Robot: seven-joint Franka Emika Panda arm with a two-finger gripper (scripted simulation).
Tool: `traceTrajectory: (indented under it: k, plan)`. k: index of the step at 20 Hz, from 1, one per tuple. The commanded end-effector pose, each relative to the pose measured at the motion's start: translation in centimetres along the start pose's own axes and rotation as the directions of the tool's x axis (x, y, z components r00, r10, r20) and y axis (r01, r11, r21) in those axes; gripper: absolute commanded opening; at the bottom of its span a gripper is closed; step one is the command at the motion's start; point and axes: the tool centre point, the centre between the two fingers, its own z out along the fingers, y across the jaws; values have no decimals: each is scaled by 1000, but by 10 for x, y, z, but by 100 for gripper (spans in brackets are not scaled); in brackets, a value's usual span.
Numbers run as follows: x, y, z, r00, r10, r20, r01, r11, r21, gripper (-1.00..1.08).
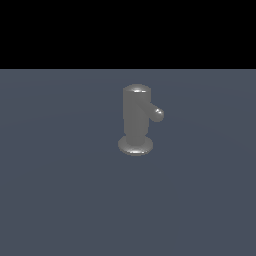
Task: Turn on the faucet by rotating a designated handle.
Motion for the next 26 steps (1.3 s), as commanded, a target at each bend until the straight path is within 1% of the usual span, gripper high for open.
traceTrajectory:
  k: [1,6,12,17,26]
  plan:
    - [0,0,0,1000,0,0,0,1000,0,-100]
    - [2,0,6,1000,-3,0,3,1000,0,-100]
    - [8,0,29,1000,-13,-1,13,1000,0,-100]
    - [18,1,61,1000,-27,-3,27,1000,0,-100]
    - [40,1,134,998,-59,-6,59,998,-1,-100]
